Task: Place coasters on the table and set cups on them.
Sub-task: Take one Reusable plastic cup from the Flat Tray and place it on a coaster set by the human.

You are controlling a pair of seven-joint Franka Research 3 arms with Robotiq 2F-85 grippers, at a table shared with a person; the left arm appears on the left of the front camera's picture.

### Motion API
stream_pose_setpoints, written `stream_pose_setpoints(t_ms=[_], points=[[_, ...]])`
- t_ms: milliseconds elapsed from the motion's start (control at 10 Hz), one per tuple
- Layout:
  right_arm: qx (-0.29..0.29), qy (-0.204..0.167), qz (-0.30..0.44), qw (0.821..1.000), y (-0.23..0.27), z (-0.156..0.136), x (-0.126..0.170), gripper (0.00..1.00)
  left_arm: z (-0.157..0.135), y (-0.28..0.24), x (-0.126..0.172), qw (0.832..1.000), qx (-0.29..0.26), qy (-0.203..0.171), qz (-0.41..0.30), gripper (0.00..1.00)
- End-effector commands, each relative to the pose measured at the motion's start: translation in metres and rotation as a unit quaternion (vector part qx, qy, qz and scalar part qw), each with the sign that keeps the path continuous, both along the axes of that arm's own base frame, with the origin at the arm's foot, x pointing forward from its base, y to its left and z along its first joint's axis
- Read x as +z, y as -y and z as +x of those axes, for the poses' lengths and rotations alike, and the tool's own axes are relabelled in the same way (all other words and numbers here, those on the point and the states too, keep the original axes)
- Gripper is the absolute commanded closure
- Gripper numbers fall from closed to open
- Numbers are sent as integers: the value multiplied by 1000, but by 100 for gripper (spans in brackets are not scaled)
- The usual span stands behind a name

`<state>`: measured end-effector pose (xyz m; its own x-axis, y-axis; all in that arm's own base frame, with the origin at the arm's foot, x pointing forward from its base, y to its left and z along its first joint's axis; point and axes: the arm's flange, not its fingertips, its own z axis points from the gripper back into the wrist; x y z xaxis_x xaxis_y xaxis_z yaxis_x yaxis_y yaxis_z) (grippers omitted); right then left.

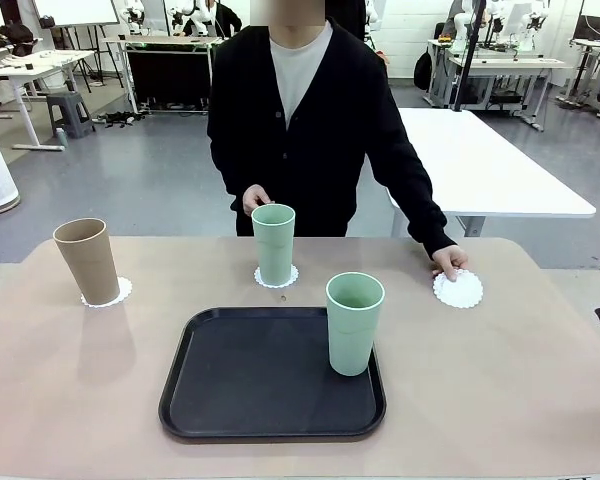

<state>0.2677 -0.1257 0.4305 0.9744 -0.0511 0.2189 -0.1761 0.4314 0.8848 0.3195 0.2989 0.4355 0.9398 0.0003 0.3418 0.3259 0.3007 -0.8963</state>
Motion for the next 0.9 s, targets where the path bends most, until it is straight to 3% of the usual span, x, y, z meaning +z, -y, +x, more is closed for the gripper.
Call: stream_pose_setpoints(t_ms=[0, 200, 400, 600, 800], points=[[9, 30, -79, 996, -10, 14, 11, 0, -1, 1, 0, 1000, 7, -5, 3, 0], [49, 67, -224, 971, -31, 33, 38, 0, -1, 1, 0, 1000, 7, -5, 3, 0], [101, 170, -274, 941, -68, 48, 74, 0, -1, 1, 0, 1000, 7, -5, 3, 0], [158, 239, -312, 906, -116, 64, 79, 0, -1, 1, 0, 1000, 7, -5, 3, 0], [208, 297, -374, 854, -162, 67, 67, 0, -1, 1, 0, 1000, 7, -5, 3, 0]])
